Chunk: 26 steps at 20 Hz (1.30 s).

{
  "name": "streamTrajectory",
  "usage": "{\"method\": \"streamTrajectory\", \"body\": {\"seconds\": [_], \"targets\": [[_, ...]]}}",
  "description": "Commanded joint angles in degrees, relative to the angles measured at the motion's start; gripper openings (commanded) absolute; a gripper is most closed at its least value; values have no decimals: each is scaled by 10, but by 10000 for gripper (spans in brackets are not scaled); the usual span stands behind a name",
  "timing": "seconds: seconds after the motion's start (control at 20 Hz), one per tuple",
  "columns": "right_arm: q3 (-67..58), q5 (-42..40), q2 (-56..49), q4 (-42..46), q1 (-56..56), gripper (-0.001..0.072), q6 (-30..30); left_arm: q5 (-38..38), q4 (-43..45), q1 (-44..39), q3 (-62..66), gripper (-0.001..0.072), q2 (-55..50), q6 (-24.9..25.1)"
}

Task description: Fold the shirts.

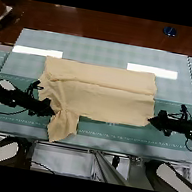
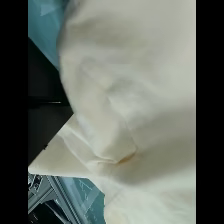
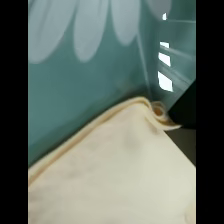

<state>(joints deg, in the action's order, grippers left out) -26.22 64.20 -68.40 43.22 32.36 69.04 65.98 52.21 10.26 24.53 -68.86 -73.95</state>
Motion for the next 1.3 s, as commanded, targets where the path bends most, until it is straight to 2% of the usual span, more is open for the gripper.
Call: {"method": "streamTrajectory", "body": {"seconds": [0.0,0.2,0.55,0.7,1.05,1.25], "targets": [[-32,49,-16,-38,-1,22,-60,-44,0,7,19,16,2,2],[-97,101,-16,-37,-1,22,-56,-8,-30,20,94,16,12,16],[-242,86,-28,-30,-32,22,-35,-47,-39,14,266,16,-28,-12],[-332,56,-86,9,-87,22,2,-48,-41,3,340,16,-96,-18],[-510,30,-271,7,-149,22,58,-38,-42,-7,535,16,-264,-62],[-577,28,-349,6,-152,22,82,-35,-42,-8,589,16,-325,-71]]}}
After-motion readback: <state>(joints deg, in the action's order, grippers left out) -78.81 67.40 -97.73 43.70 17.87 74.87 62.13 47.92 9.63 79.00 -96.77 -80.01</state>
